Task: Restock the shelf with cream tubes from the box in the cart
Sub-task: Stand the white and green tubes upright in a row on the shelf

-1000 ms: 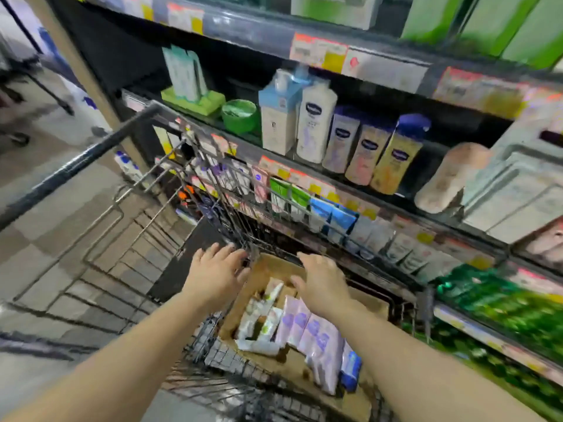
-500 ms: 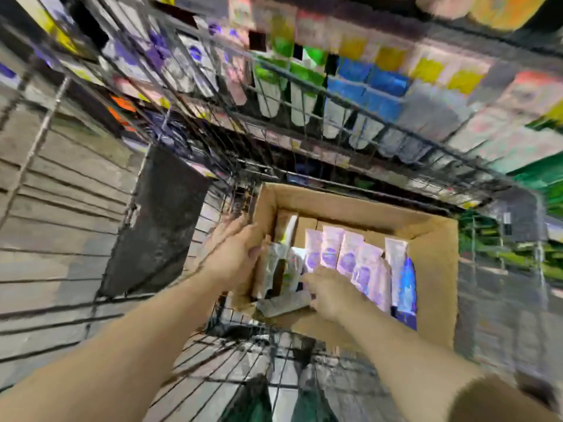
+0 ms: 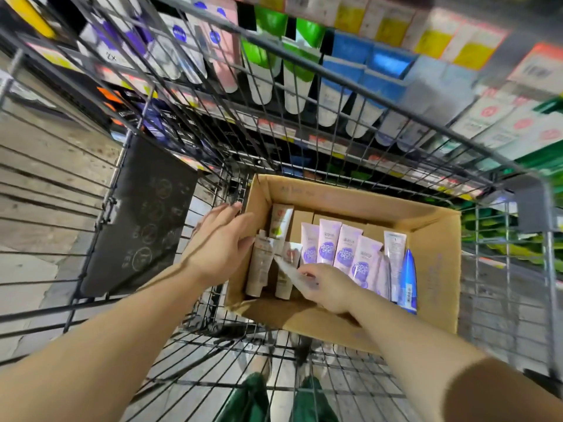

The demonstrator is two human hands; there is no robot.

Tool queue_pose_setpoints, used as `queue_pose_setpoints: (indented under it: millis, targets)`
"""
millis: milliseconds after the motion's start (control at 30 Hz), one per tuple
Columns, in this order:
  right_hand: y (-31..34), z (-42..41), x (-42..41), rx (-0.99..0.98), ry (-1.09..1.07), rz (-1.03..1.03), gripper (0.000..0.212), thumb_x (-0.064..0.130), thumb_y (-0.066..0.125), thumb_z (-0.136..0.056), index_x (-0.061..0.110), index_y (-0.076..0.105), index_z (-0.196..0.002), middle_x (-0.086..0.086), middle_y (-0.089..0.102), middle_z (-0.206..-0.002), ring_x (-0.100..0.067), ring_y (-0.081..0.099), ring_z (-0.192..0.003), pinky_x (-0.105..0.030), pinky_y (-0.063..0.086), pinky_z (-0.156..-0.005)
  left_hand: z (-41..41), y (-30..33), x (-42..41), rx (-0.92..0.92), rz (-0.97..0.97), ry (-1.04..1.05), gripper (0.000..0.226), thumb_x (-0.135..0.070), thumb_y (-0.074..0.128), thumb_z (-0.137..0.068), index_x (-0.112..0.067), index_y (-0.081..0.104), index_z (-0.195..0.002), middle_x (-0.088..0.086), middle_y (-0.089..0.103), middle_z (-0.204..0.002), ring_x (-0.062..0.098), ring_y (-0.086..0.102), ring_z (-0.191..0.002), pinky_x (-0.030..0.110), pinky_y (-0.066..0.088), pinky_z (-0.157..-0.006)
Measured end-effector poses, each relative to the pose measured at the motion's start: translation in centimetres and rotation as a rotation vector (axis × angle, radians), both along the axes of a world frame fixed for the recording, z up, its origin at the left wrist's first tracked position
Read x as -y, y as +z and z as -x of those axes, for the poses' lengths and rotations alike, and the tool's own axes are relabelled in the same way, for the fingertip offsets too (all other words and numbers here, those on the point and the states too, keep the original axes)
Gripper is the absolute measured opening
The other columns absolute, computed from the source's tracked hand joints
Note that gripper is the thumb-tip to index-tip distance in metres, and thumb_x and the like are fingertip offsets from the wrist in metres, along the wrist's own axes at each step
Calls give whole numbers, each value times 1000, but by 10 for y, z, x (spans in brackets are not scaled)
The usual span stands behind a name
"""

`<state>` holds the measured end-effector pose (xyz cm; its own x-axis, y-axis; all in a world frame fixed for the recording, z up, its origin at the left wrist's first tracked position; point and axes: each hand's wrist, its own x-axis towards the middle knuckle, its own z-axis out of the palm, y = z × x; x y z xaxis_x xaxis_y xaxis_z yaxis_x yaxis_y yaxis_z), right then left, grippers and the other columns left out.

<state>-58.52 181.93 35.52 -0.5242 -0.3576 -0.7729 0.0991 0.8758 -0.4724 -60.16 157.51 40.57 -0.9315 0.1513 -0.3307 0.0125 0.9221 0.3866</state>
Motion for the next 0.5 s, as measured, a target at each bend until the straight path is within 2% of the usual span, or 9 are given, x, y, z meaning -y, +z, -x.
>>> queue_pose_setpoints:
  millis: [67,100,167,200,267,300,367,433,500]
  targets:
    - [16,11,-6,90,-87,42,30,31,60,-93,26,50,-121,8,56,-105,-9,54,-86,-16,41,-67,3,7,-2,45,-21,10,40,-37,50,-96,-30,41,-135,8,34,-155,29,22,-144,41,20,-119]
    - [23,18,-7,121,-107,55,33,31,60,-93,21,50,-124,8,54,-105,-5,53,-84,-13,36,-63,6,10,-5,69,-38,4,45,-38,50,-96,-26,42,-139,7,33,-155,25,20,-145,38,17,-119]
    - [35,28,-3,161,-110,107,34,33,62,-92,20,51,-122,9,56,-106,-7,55,-91,-13,39,-67,11,21,-17,152,-103,-25,55,-42,54,-95,-21,40,-144,1,35,-154,17,22,-145,32,14,-118]
    - [38,31,2,186,-95,134,33,33,63,-92,21,52,-120,9,59,-107,-10,58,-96,-17,42,-72,12,26,-23,246,-197,-6,57,-41,59,-93,-21,42,-143,-3,40,-150,13,31,-141,31,18,-118]
    - [42,31,15,308,-136,232,30,25,62,-92,19,53,-120,3,63,-109,-12,61,-98,-23,49,-79,13,30,-30,466,-473,91,42,-32,69,-87,-24,58,-127,-8,62,-129,6,56,-119,37,37,-112]
    - [41,28,23,417,-211,311,28,16,61,-93,15,54,-120,-3,64,-113,-14,63,-98,-25,53,-82,12,29,-30,544,-582,153,33,-26,71,-86,-22,64,-117,-7,70,-115,5,64,-107,39,46,-105]
    - [35,22,33,603,-343,433,31,5,59,-93,10,54,-124,-15,60,-126,-21,62,-109,-31,54,-90,8,25,-24,631,-717,282,23,-18,70,-87,-15,66,-109,0,74,-104,13,69,-98,42,52,-97]
    - [23,18,36,653,-373,404,34,0,57,-92,11,55,-124,-19,60,-124,-22,63,-104,-28,56,-82,4,20,-15,670,-781,395,21,-14,65,-90,-12,64,-111,5,74,-104,20,70,-100,44,53,-94]
    - [9,14,36,454,-250,138,31,2,55,-92,3,54,-123,-19,61,-110,-23,64,-87,-26,54,-66,0,16,-7,666,-788,495,19,-13,61,-92,-14,61,-111,3,75,-99,20,71,-95,43,56,-89]
